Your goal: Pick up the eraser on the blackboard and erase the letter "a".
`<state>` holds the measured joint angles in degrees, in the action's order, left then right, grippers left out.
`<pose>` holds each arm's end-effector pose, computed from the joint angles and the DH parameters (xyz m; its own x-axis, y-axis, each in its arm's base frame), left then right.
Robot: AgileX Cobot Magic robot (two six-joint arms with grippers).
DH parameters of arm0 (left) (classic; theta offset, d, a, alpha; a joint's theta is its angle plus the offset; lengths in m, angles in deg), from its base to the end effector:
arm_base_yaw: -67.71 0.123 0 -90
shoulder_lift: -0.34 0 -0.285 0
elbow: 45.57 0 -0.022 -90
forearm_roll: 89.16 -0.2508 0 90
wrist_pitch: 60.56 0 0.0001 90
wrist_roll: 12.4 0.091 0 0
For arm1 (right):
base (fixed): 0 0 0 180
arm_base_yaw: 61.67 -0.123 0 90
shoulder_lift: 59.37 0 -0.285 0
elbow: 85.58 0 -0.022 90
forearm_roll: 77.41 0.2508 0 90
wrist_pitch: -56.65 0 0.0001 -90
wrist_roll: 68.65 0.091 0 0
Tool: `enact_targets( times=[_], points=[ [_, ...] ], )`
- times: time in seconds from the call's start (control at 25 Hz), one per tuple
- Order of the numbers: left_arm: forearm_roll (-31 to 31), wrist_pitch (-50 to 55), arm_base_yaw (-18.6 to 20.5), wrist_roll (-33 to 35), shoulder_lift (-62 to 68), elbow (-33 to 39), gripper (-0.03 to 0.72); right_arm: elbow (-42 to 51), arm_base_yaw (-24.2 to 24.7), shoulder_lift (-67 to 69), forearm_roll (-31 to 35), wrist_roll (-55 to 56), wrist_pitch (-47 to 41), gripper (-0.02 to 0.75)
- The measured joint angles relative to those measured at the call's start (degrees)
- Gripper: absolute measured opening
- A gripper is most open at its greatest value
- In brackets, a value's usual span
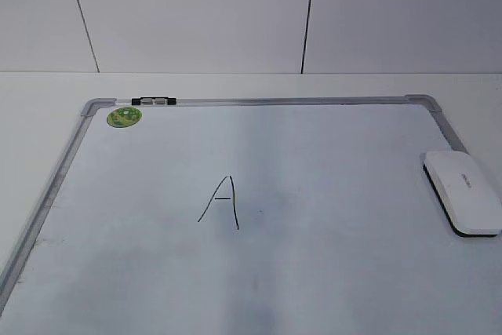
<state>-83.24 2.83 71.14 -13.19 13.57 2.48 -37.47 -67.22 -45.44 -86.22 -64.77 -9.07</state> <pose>0.0070 -0.0080 0.2766 -0.5660 -0.0939 -0.8190 -0.0178 0.9946 -0.1018 0.0072 -0.0121 0.2737 -0.6059 -0.0548 -0.7936 0.0169 0.9965 -0.0818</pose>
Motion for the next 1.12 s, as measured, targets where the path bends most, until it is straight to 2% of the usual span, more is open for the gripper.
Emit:
enact_targets(
  times=[0.52, 1.12],
  points=[
    [0.83, -0.09, 0.00, 0.00, -4.81, 0.00, 0.245, 0.00, 4.34, -7.02, -0.04, 0.00, 0.10, 0.592],
    [1.12, -0.09, 0.00, 0.00, -4.81, 0.00, 0.245, 0.00, 4.45, -7.15, -0.04, 0.00, -0.11, 0.592]
  ],
)
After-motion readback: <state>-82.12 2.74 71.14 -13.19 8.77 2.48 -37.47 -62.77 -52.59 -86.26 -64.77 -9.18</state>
